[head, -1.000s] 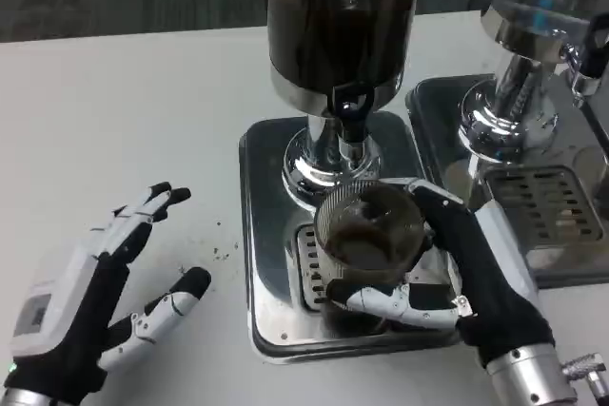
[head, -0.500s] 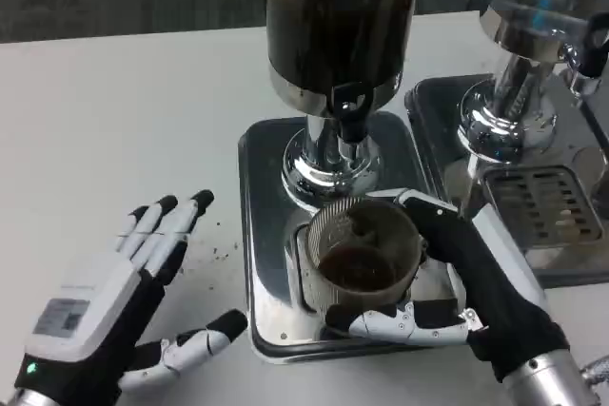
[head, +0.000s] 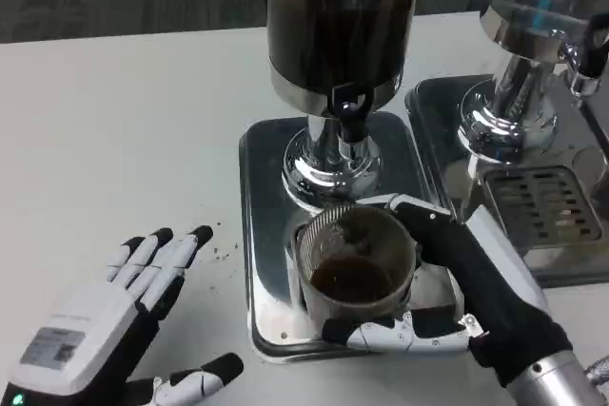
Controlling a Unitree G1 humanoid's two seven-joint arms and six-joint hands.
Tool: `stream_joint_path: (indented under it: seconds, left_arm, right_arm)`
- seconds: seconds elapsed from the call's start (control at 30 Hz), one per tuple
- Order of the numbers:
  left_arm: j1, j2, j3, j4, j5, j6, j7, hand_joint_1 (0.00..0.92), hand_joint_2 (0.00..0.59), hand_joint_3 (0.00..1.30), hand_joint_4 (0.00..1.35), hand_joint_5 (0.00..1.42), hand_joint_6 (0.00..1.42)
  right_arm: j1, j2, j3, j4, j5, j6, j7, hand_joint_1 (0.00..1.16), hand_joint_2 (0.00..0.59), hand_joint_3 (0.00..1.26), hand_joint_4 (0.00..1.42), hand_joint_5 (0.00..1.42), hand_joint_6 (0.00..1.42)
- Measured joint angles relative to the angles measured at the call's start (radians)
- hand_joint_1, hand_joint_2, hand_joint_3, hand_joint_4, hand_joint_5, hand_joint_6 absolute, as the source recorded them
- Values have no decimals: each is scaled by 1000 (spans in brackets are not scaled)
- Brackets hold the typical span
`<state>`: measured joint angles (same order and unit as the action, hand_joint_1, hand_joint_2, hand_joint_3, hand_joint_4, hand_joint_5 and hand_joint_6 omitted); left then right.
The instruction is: Grasp the cup under the faucet to collect the drink, then remove the cup.
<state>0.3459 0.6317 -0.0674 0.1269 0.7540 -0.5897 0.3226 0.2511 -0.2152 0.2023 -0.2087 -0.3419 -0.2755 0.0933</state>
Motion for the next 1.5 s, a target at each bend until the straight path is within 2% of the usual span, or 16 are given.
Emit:
stream_joint_path:
  seconds: [0.3, 0.67, 0.9, 1.5]
  left_arm:
    - [60, 28, 20, -46, 4, -1, 1, 0, 132, 0, 0, 0, 0]
    - [166, 25, 61, -117, 6, 3, 23, 0, 137, 0, 0, 0, 0]
    - [192, 22, 83, -136, 7, 3, 23, 0, 137, 0, 0, 0, 0]
    - [200, -9, 83, -148, 7, 17, 22, 0, 141, 0, 0, 0, 0]
  right_arm:
    - [16, -32, 0, -45, 26, 0, 54, 1092, 137, 587, 653, 716, 940]
    - [92, -37, -3, -143, 40, 24, 92, 1092, 137, 577, 653, 723, 941]
    - [119, -61, -24, -172, 60, 26, 111, 1092, 137, 578, 653, 717, 941]
    - [142, -52, -23, -192, 60, 26, 114, 1092, 137, 573, 662, 716, 941]
